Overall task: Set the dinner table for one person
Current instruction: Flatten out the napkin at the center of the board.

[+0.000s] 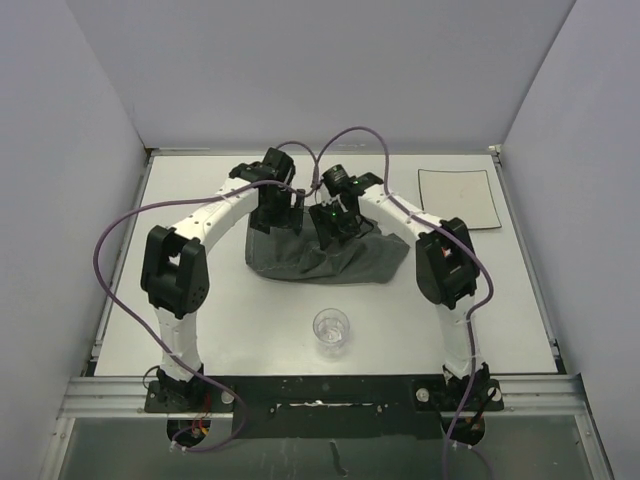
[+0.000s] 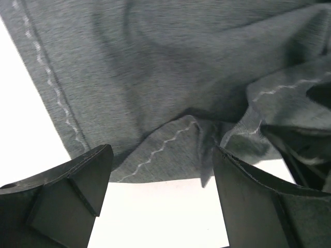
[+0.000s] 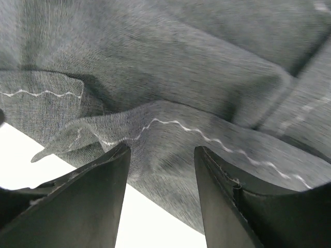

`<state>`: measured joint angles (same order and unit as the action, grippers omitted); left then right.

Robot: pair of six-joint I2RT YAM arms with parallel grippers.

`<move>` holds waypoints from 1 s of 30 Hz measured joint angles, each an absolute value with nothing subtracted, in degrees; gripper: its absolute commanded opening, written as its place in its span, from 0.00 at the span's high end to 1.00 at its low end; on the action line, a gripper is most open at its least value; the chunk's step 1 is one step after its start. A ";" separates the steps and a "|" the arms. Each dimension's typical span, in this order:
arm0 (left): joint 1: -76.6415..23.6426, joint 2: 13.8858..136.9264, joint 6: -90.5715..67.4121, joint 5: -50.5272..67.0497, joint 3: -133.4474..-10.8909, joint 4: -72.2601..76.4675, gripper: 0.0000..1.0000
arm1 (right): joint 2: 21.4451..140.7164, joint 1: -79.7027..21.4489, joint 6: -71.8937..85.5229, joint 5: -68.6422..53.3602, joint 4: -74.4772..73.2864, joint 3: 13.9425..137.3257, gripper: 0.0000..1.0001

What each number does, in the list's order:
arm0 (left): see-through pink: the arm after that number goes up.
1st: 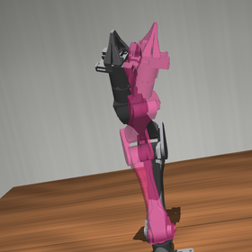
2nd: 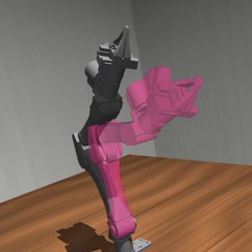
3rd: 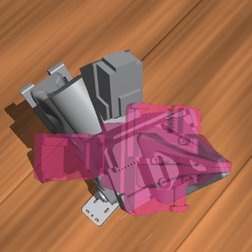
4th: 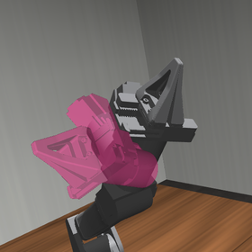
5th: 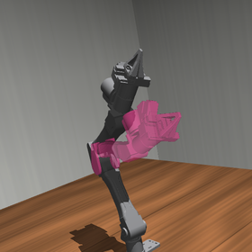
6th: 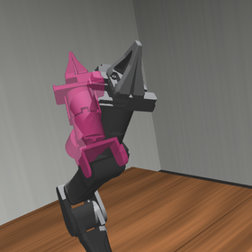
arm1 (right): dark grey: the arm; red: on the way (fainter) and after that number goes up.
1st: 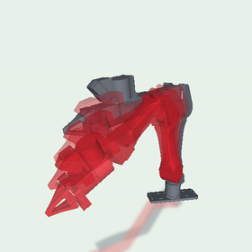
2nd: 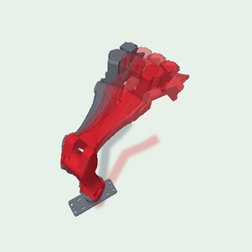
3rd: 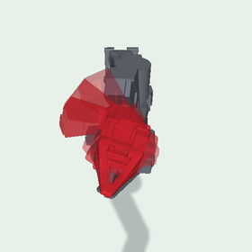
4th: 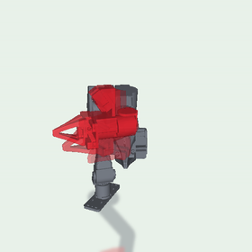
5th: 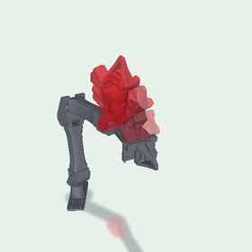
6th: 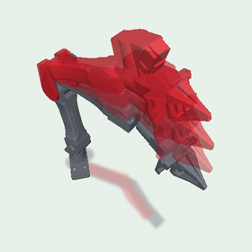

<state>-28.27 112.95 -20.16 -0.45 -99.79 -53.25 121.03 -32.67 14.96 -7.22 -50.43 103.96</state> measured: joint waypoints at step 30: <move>-13.28 117.08 -28.53 0.80 -91.85 -43.38 0.27 | 123.94 -38.30 5.28 -9.69 -44.69 99.94 0.47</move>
